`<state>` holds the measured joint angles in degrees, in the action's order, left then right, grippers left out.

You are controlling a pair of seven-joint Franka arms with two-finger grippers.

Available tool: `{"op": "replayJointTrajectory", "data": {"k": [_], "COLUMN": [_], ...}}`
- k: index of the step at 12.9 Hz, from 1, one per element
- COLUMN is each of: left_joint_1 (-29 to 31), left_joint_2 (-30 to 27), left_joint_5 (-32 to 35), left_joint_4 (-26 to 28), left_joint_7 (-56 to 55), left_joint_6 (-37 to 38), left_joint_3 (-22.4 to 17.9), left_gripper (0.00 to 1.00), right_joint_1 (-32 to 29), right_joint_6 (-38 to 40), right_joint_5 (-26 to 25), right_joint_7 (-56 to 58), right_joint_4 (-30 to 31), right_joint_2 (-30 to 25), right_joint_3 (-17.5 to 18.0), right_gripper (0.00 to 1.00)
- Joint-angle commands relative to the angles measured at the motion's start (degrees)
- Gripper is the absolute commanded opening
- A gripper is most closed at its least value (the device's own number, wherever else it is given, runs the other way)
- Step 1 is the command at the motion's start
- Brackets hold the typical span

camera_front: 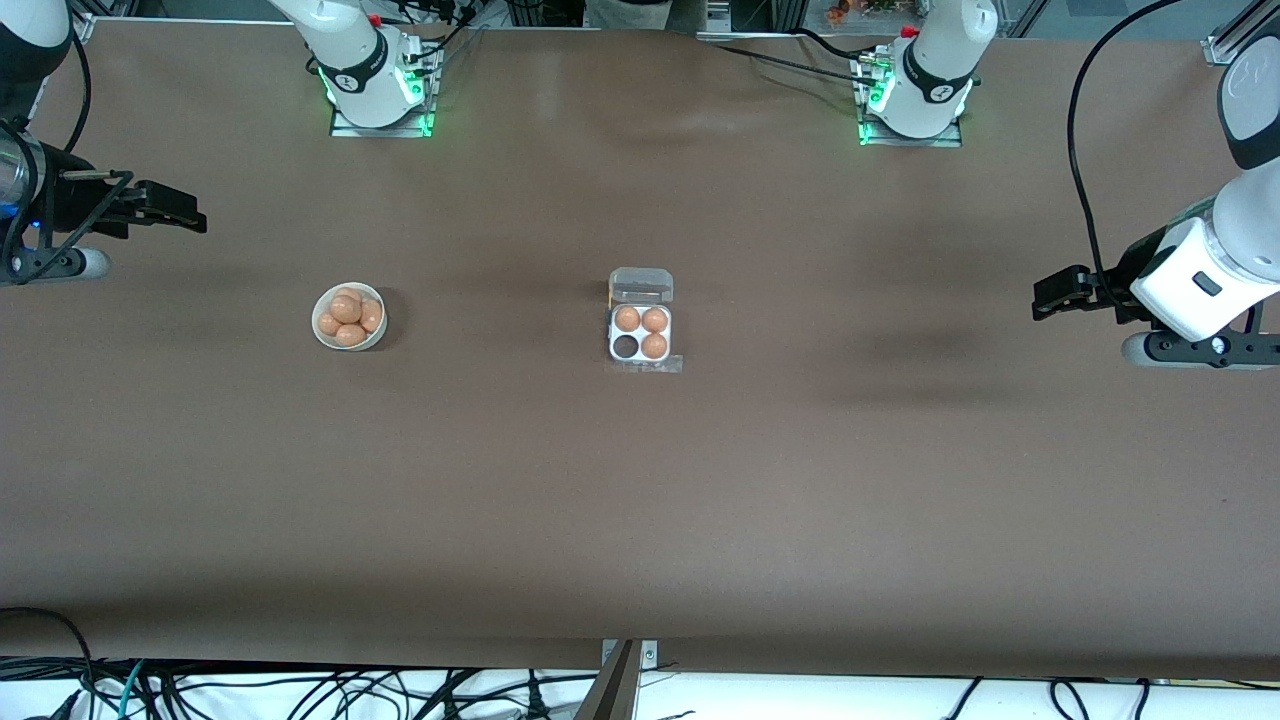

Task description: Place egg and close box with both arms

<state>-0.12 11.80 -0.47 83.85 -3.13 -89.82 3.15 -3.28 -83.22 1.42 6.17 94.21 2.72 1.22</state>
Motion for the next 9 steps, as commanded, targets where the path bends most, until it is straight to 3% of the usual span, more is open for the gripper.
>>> {"op": "replayJointTrajectory", "data": {"k": [1,9], "left_joint_1": [0.4,0.4], "left_joint_2": [0.8,0.8], "left_joint_5": [-1.2,-1.2], "left_joint_4": [-1.7,-1.7], "left_joint_7": [1.1,1.1], "left_joint_6": [0.5,0.5], "left_joint_3": [0.0,0.0], "left_gripper": [1.00,1.00], "right_joint_1": [-0.8,-0.7], "right_joint_6": [1.0,0.2], "right_joint_5": [0.9,1.8], "right_joint_7": [0.1,0.0], "right_joint_4": [-0.8,1.5], "right_joint_2": [-0.1,-1.1], "right_joint_3": [0.3,-0.1], "right_gripper": [1.00,1.00]}}
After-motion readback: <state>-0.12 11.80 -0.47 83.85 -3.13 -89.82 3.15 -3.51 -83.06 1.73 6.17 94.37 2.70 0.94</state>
